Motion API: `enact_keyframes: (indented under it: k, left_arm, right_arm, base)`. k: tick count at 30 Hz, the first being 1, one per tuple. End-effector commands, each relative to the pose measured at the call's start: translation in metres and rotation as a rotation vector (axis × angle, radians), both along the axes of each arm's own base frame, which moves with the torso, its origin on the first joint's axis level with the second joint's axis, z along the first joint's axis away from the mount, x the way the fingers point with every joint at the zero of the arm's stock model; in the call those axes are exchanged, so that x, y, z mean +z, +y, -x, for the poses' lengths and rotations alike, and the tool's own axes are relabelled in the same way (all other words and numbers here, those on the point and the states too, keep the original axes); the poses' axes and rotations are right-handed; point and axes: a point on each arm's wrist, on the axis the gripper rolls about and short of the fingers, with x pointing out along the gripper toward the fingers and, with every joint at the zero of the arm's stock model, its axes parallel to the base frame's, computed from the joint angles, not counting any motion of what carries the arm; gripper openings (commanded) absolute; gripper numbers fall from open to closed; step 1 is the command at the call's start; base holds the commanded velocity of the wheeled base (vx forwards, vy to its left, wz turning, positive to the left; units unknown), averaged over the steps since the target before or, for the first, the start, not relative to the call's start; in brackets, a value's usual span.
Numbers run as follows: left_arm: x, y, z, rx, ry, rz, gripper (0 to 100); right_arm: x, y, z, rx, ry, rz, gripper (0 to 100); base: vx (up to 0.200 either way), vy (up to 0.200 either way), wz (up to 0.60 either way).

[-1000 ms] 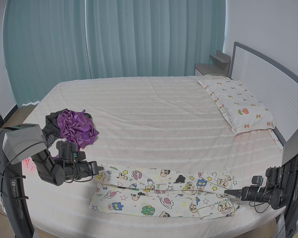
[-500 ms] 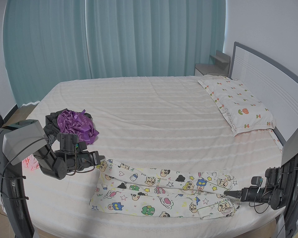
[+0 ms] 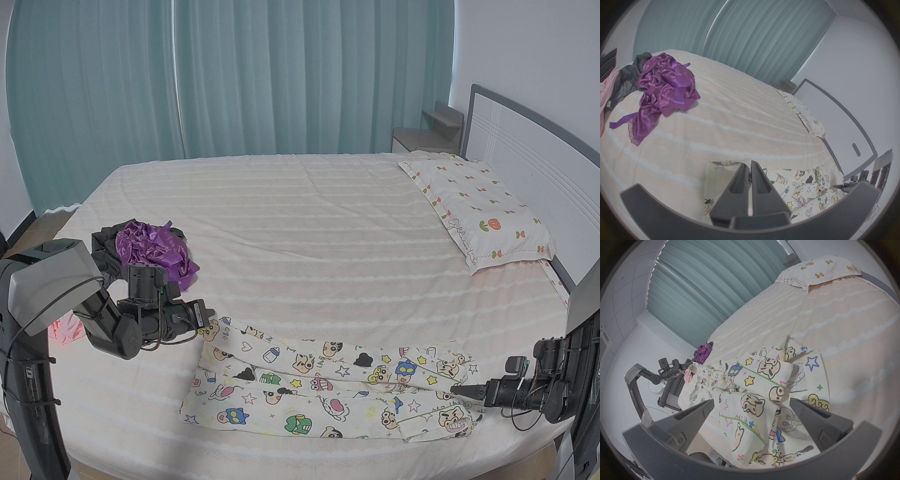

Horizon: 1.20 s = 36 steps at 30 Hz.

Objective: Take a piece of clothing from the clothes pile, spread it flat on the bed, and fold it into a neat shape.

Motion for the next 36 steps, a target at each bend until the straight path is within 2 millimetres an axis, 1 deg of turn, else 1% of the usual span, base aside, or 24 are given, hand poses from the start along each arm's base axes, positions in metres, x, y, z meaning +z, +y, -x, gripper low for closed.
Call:
enact_keyframes:
  k: [1, 7, 11, 12, 13, 17, 18, 23, 26, 30, 32, 36]
  left_arm:
    - [-0.001, 0.002, 0.000, 0.009, 0.016, -0.003, 0]
    - [-0.005, 0.002, 0.001, 0.013, 0.067, -0.009, 0]
    - [-0.014, 0.001, 0.005, 0.006, 0.106, -0.014, 0]
    - [-0.017, 0.001, 0.005, 0.006, 0.114, -0.015, 100]
    - [-0.022, 0.001, 0.005, 0.004, 0.123, -0.020, 100]
    - [-0.027, 0.001, 0.007, 0.001, 0.137, -0.023, 100]
    - [-0.030, 0.002, 0.010, 0.002, 0.151, -0.026, 100]
    - [-0.031, 0.002, 0.015, 0.002, 0.160, -0.022, 100]
    - [-0.031, 0.003, 0.025, -0.007, 0.172, -0.020, 100]
    - [-0.033, 0.006, 0.029, -0.005, 0.167, -0.017, 100]
    - [-0.032, 0.008, 0.031, -0.013, 0.148, -0.004, 100]
    - [-0.018, 0.019, 0.034, -0.097, 0.069, 0.043, 100]
  right_arm:
    - [-0.001, 0.001, 0.004, 0.003, 0.012, 0.000, 100]
    - [-0.003, 0.001, 0.004, 0.009, 0.016, 0.012, 100]
    - [-0.003, 0.001, 0.004, 0.009, 0.016, 0.012, 100]
    - [-0.003, 0.001, 0.004, 0.009, 0.016, 0.012, 100]
    - [-0.003, 0.001, 0.004, 0.009, 0.016, 0.012, 100]
    - [-0.003, 0.001, 0.004, 0.009, 0.016, 0.012, 100]
    - [-0.004, 0.001, 0.004, 0.008, 0.017, 0.013, 100]
    - [-0.004, 0.001, 0.004, 0.008, 0.019, 0.013, 100]
    - [-0.004, 0.000, 0.004, 0.006, 0.019, 0.013, 100]
    - [-0.005, 0.000, 0.005, 0.006, 0.022, 0.016, 100]
    - [-0.005, 0.000, 0.005, 0.008, 0.021, 0.019, 100]
    - [-0.006, 0.000, 0.005, 0.007, 0.024, 0.018, 100]
  base:
    - [0.000, 0.000, 0.00]
    - [0.000, 0.000, 0.00]
    - [0.000, 0.000, 0.00]
    - [0.000, 0.000, 0.00]
    - [0.000, 0.000, 0.00]
    - [0.000, 0.000, 0.00]
    - [0.000, 0.000, 0.00]
    - [0.000, 0.000, 0.00]
    - [0.000, 0.000, 0.00]
    - [0.000, 0.000, 0.00]
    - [0.000, 0.000, 0.00]
    - [0.000, 0.000, 0.00]
